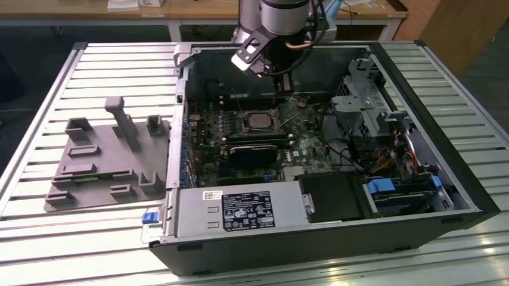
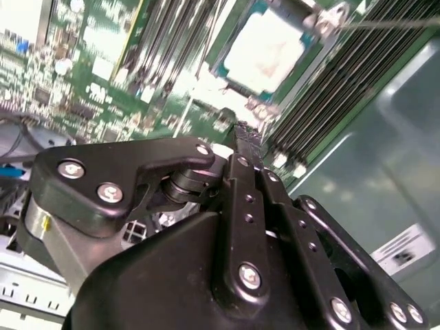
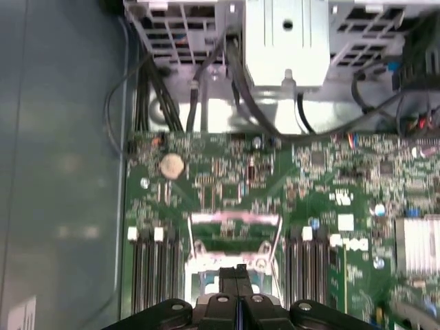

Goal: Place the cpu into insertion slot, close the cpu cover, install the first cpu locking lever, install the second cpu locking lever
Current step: 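Close the cpu cover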

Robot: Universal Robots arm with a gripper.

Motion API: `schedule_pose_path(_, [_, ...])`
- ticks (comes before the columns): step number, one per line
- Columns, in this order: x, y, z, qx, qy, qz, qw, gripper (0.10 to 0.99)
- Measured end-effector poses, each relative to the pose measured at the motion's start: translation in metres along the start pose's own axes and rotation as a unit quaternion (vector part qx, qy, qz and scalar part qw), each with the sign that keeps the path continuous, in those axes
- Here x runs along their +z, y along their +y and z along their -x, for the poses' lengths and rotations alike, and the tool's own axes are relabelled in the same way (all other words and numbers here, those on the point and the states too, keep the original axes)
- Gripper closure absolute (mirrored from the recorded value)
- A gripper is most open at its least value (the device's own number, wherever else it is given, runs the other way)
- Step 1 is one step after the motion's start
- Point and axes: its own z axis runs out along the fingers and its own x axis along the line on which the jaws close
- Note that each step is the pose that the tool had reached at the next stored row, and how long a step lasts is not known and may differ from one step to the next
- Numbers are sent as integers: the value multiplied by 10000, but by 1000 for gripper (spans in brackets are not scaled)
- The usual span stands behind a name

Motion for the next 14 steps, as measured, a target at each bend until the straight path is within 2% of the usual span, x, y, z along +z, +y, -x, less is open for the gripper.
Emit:
schedule_pose_path(5, [18, 190, -1, 0, 0, -2, 10000, 980])
schedule_pose_path(14, [45, 478, -4, 0, 0, -6, 10000, 980])
